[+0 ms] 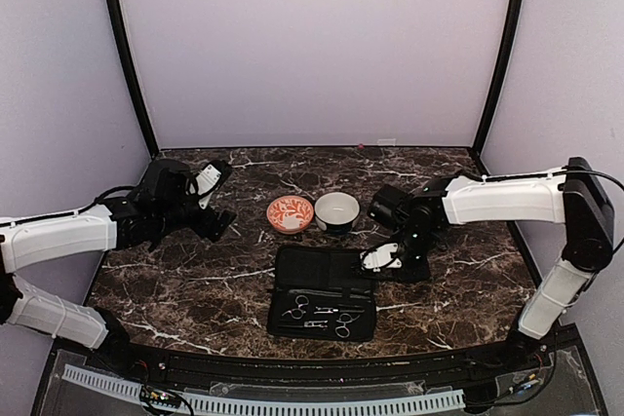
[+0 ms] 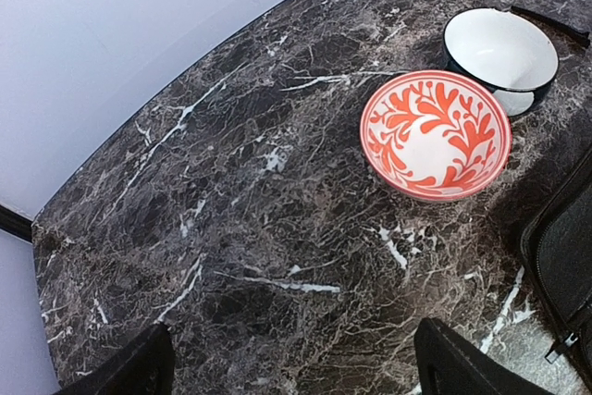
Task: Sort the hair-cutting tools
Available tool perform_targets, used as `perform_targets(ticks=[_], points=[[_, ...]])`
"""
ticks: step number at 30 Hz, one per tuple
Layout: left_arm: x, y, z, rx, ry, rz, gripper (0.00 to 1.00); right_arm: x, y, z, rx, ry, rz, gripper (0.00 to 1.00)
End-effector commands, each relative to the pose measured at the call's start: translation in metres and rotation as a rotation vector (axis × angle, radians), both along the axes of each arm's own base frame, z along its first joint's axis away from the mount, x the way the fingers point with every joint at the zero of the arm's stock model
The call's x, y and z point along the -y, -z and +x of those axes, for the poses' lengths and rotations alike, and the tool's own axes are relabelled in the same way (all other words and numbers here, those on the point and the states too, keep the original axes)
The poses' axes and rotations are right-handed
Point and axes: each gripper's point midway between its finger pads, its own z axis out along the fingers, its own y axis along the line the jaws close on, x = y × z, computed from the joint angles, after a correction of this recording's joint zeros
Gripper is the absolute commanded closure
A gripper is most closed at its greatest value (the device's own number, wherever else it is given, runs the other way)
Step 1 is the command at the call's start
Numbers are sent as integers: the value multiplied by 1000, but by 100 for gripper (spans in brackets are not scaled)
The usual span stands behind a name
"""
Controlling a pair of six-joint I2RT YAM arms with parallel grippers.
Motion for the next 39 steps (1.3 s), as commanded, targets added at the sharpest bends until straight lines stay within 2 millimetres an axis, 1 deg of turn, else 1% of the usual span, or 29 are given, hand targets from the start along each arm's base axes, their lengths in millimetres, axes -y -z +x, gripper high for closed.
perform_targets(ticks=[1,3,7,10,12,16,18,20,21,22,23,24,26,31,36,39], points=[[10,-2,-1,-28,44,-6,8,-11,-3,20,85,30,-4,97],[15,1,-2,-54,57,-13,9,-21,-11,28,104,38,21,97],[25,9,-5,-141,89,-33,9,-32,-11,26,106,17,21,97],[32,18,-8,-208,100,-42,12,-36,-7,28,118,15,9,97],[47,21,-15,-246,138,-66,13,-39,-6,33,132,25,2,97],[64,22,-18,-338,129,-156,14,-42,-1,40,148,28,-22,97],[71,28,-24,-415,118,-196,15,-44,0,43,156,25,-25,97],[78,38,-31,-503,107,-240,21,-47,2,46,157,22,-25,97],[80,42,-33,-546,89,-264,26,-49,2,47,156,19,-25,97],[81,47,-36,-586,65,-280,34,-51,3,48,151,18,-27,97],[82,52,-38,-618,43,-300,40,-53,3,50,152,16,-26,97],[84,56,-41,-645,33,-321,44,-56,2,51,154,12,-22,97],[88,60,-47,-687,32,-367,49,-61,0,54,152,4,-17,97],[92,64,-50,-714,3,-444,50,-70,3,56,136,-16,-17,97],[92,90,-56,-798,-41,-443,49,-77,7,55,126,-33,-22,97],[92,100,-58,-815,-60,-448,48,-80,9,54,119,-42,-27,97]])
